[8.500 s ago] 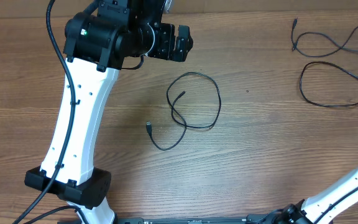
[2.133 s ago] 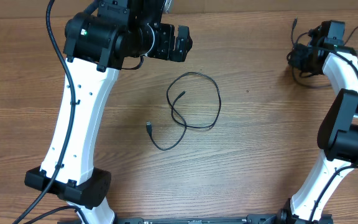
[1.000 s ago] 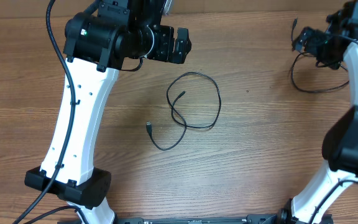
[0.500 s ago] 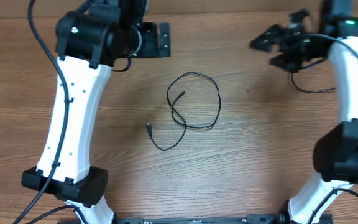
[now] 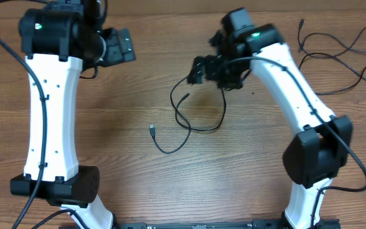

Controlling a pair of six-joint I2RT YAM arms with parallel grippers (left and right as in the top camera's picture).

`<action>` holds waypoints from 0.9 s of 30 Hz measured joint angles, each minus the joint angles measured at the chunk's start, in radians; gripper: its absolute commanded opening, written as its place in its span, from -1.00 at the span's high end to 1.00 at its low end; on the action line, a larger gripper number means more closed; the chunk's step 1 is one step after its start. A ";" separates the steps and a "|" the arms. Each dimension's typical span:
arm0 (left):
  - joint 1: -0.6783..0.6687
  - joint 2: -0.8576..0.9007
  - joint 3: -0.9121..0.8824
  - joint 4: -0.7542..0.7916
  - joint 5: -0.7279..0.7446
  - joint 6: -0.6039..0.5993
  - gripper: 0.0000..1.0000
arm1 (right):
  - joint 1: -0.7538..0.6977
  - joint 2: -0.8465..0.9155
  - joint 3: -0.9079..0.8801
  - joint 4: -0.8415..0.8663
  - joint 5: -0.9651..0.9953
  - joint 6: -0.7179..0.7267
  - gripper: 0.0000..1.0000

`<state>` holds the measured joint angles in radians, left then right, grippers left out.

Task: Untangle cables
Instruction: 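Move both grippers toward the central black cable loop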

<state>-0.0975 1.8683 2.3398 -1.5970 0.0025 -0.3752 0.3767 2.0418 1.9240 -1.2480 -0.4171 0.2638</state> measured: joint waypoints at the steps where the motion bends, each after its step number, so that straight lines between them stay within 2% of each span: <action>1: 0.017 0.000 0.000 0.000 -0.005 -0.011 -0.99 | 0.021 0.010 0.000 0.000 0.003 0.003 -1.00; 8: 0.124 0.000 0.000 -0.032 -0.023 -0.049 -1.00 | 0.128 0.058 0.000 0.053 0.015 -0.032 -1.00; 17: 0.124 0.000 0.000 -0.053 -0.024 -0.050 -0.99 | 0.246 0.067 0.000 0.073 0.095 -0.162 -1.00; 27: 0.124 0.000 0.000 -0.087 -0.021 -0.049 -0.99 | 0.278 0.067 -0.003 0.108 0.137 -0.140 -1.00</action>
<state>0.0261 1.8683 2.3398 -1.6840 -0.0189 -0.4240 0.6548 2.1090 1.9213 -1.1404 -0.2798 0.1242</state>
